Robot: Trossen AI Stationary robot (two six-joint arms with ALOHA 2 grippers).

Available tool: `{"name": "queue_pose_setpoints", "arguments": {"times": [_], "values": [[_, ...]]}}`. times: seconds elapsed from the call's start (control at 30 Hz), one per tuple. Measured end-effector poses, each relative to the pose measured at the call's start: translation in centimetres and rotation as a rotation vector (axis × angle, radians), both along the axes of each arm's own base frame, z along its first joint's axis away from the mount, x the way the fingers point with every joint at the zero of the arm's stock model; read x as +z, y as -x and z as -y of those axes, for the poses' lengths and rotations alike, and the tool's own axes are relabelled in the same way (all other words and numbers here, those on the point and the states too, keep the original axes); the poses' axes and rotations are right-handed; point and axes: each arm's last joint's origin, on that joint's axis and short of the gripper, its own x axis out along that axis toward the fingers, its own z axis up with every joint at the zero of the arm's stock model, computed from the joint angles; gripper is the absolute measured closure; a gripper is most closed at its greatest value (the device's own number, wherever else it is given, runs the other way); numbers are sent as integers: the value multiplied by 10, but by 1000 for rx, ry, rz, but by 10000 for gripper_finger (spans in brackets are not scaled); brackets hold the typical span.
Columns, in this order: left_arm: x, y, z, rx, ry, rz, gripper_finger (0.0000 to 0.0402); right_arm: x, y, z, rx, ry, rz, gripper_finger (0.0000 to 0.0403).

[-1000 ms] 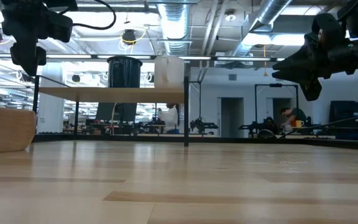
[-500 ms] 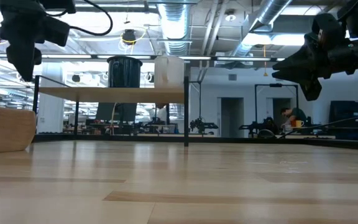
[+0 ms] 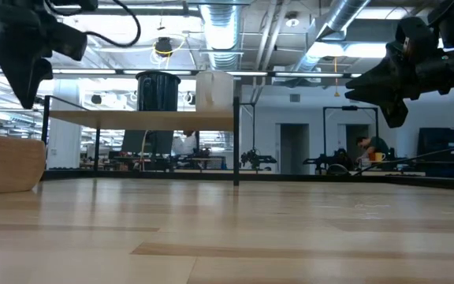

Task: Stack small to large cups/mugs on shelf
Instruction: Put the brown mug on the shelf

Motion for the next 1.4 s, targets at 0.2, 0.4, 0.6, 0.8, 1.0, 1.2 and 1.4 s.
{"name": "queue_pose_setpoints", "arguments": {"times": [0.2,0.4,0.6,0.8,1.0,1.2,1.4], "values": [[-11,-7,1,17,2,-168,150,0,0,0,0,0,0,284],[-23,-15,0,28,0,-228,150,0,0,0,0,0,0,284],[-35,-20,0,22,6,-212,150,0,0,0,0,0,0,284],[-45,-20,1,41,18,-200,150,0,0,0,0,0,0,284],[-60,-17,2,64,55,-213,150,0,0,0,0,0,0,284],[-66,-20,2,49,56,-169,150,0,0,0,0,0,0,284],[-66,-21,0,0,-6,-157,150,0,0,0,0,0,0,284]]}}
